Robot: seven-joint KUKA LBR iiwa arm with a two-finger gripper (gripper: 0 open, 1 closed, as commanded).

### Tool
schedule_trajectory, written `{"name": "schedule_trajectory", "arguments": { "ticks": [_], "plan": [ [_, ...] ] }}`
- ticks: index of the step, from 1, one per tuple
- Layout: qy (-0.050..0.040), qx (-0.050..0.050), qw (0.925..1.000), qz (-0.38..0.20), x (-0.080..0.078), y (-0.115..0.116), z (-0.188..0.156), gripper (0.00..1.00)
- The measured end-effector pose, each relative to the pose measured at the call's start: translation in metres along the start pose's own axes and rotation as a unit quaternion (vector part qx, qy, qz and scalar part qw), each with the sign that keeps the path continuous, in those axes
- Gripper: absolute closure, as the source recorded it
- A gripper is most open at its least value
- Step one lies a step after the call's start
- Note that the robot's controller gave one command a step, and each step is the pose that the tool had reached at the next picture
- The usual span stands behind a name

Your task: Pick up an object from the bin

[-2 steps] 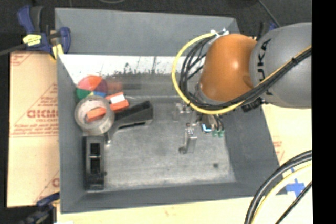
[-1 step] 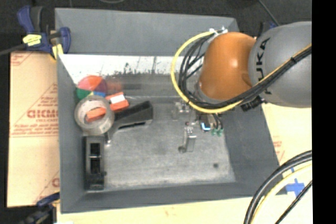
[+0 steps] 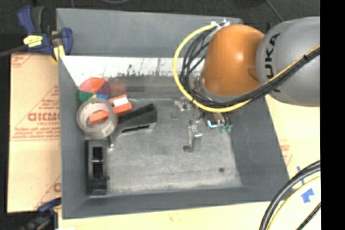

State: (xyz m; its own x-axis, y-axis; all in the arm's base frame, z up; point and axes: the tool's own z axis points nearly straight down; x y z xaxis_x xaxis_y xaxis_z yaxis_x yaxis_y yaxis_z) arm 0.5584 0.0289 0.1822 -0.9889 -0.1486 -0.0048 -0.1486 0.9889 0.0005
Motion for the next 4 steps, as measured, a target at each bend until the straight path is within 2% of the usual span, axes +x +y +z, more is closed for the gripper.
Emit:
{"name": "schedule_trajectory", "arguments": {
  "ticks": [1, 2, 3, 4],
  "plan": [
    [0.0002, 0.001, 0.9946, -0.103, 0.000, 0.007, -0.005, 0.00],
    [0.0000, 0.000, 1.0000, 0.000, -0.045, 0.028, 0.001, 0.00],
    [-0.0011, 0.001, 0.9999, -0.010, -0.055, 0.044, -0.003, 0.00],
    [-0.0013, 0.000, 0.9983, -0.058, -0.043, 0.064, -0.004, 0.00]
  ]
}}
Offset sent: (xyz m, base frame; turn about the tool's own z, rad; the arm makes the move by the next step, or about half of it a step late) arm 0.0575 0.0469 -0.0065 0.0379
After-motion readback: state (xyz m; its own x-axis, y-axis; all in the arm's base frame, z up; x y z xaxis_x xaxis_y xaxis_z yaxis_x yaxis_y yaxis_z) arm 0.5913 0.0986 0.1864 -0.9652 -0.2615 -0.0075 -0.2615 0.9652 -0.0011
